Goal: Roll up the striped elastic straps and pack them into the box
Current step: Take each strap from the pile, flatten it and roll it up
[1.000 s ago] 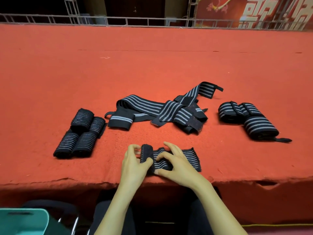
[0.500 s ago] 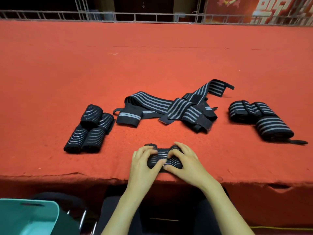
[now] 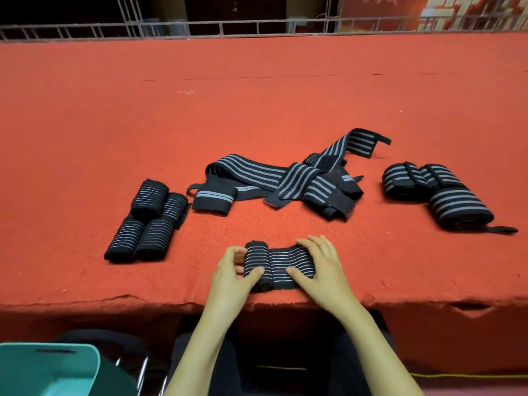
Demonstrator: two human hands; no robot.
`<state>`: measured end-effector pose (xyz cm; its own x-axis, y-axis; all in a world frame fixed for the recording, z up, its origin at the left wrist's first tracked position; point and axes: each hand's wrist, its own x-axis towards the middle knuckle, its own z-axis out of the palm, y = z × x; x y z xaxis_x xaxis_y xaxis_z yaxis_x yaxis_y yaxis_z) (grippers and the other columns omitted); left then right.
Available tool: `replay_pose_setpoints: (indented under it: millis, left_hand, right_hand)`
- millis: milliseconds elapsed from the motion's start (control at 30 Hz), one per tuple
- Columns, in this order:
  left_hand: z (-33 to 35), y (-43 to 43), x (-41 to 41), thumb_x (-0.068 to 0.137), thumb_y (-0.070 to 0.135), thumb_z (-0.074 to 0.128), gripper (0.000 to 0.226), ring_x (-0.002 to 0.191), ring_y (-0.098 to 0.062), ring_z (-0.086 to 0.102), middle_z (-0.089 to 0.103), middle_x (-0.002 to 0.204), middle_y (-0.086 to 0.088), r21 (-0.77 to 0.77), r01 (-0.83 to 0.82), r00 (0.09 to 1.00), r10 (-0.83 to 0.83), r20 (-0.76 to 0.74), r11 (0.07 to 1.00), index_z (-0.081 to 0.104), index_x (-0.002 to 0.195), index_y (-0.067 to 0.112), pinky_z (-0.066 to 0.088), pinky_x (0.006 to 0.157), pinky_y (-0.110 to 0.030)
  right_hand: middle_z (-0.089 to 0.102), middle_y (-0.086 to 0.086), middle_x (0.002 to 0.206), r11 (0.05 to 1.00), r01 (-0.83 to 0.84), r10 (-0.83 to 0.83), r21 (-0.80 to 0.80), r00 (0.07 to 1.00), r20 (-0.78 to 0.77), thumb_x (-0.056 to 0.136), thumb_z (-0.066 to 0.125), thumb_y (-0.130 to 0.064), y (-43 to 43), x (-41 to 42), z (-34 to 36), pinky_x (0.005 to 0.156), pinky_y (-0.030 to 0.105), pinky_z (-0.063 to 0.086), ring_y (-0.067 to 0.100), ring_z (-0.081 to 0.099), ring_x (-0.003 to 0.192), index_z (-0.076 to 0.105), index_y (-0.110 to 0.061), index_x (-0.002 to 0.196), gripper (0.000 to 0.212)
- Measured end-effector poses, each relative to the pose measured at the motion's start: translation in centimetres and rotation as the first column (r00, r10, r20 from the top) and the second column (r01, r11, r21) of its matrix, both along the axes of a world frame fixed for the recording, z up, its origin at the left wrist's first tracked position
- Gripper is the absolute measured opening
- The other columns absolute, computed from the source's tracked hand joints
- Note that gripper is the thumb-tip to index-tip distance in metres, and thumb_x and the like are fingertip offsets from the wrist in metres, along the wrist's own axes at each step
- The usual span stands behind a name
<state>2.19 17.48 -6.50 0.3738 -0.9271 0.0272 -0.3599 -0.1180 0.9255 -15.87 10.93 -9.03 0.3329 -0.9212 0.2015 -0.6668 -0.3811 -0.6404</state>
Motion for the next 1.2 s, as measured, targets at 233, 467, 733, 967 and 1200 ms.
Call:
replay_pose_setpoints:
  millis: [233,467,733,967,1200]
  left_hand:
    - [0.3,-0.7,-1.8,0.074,0.008,0.073,0.036,0.086,-0.007,0.054,0.049,0.102,0.007,-0.049,-0.004,0.995,0.009,0.1,0.999,0.051,0.097,0.025,0.047,0.078,-0.019]
    - [-0.4,-1.3,-4.6,0.067,0.01,0.077,0.042,0.099,-0.005,0.042,0.044,0.103,0.016,-0.165,0.134,0.966,-0.091,0.242,0.977,0.065,0.104,0.027,0.032,0.09,-0.01]
    - [-0.3,-1.4,-6.5,0.074,0.037,0.072,0.043,0.099,-0.003,0.03,0.04,0.111,0.017,-0.145,0.235,0.893,-0.154,0.424,0.961,0.065,0.115,0.028,0.028,0.092,-0.009]
    - [1.2,-1.7,-4.4,0.091,0.011,0.056,0.027,0.113,0.0,0.042,0.054,0.116,0.02,-0.032,0.308,0.929,-0.293,0.225,0.951,0.069,0.111,0.025,0.031,0.1,-0.016]
    - [0.7,-2.1,-3.4,0.077,0.011,0.075,0.035,0.097,-0.01,0.058,0.06,0.112,0.002,0.044,0.141,0.982,-0.134,-0.135,0.989,0.062,0.106,0.025,0.047,0.084,-0.023]
  right_hand:
    - [0.046,-0.003,0.136,0.992,0.123,-0.12,-0.005,0.979,0.165,0.081,0.056,-0.023,0.2,-0.2,0.0,0.117,0.033,0.015,0.019,0.018,0.141,0.049,-0.016,0.131,0.051]
    - [0.045,-0.01,0.122,0.995,0.096,-0.095,0.001,0.983,0.159,0.08,0.067,-0.006,-0.1,-0.8,0.1,0.102,0.008,0.015,0.015,0.035,0.128,0.054,-0.013,0.123,0.046]
    - [0.05,-0.008,0.12,0.994,0.051,-0.071,0.096,0.974,0.217,0.081,0.06,0.001,0.1,-1.9,1.1,0.094,0.005,0.026,0.009,0.045,0.116,0.058,-0.022,0.116,0.042]
    - [0.048,-0.006,0.117,0.991,0.102,-0.111,0.089,0.988,0.105,0.081,0.072,-0.018,0.1,-4.1,0.9,0.095,0.012,0.02,0.008,0.036,0.118,0.059,-0.019,0.113,0.034]
    - [0.051,-0.006,0.11,0.98,0.159,-0.174,0.12,0.976,0.129,0.08,0.074,-0.019,0.3,-3.9,1.1,0.088,0.014,0.028,0.009,0.042,0.11,0.056,-0.017,0.117,0.041]
